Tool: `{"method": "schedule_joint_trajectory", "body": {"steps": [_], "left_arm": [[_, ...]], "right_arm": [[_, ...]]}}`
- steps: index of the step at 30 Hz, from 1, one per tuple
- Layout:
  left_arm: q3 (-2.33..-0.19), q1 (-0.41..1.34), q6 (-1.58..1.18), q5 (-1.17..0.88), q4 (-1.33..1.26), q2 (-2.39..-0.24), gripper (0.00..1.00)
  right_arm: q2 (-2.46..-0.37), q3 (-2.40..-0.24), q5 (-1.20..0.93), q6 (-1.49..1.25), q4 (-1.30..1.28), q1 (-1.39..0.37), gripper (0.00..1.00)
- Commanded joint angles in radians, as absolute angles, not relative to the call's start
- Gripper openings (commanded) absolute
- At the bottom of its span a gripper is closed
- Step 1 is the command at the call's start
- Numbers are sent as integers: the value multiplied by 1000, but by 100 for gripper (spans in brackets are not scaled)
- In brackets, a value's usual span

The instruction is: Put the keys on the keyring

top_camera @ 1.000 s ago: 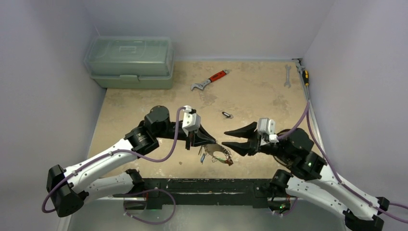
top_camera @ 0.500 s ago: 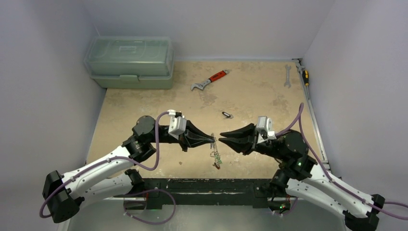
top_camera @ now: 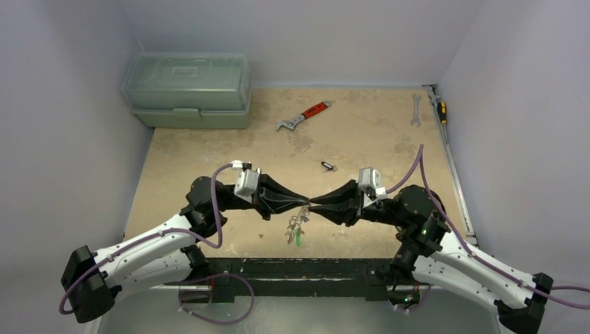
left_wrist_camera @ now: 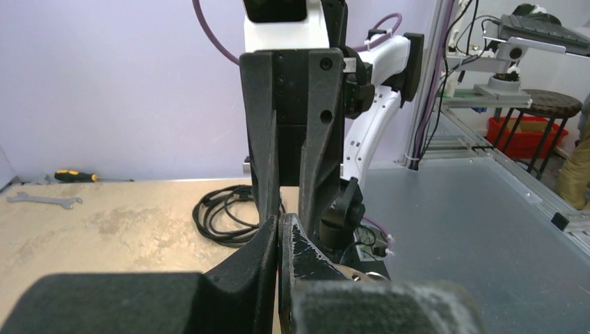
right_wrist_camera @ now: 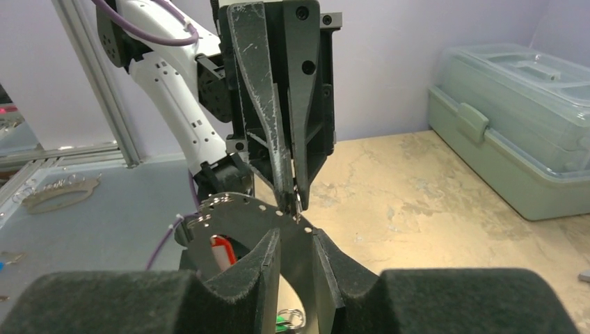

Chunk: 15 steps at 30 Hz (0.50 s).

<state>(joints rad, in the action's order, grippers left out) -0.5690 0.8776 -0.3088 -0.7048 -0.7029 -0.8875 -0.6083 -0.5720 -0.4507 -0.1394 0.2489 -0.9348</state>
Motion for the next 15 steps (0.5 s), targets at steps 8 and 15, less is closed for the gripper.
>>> {"method": "schedule_joint_trajectory", "body": {"steps": [8,15], "left_arm": [[-545,879,-369,-643,-896,-885,0],[-506,879,-473,-620,-1102,-926,0]], "right_arm": [[-544,-578,-438,-182,288,-934,30],[-575,-584,-440,-198,350,-934,28]]}}
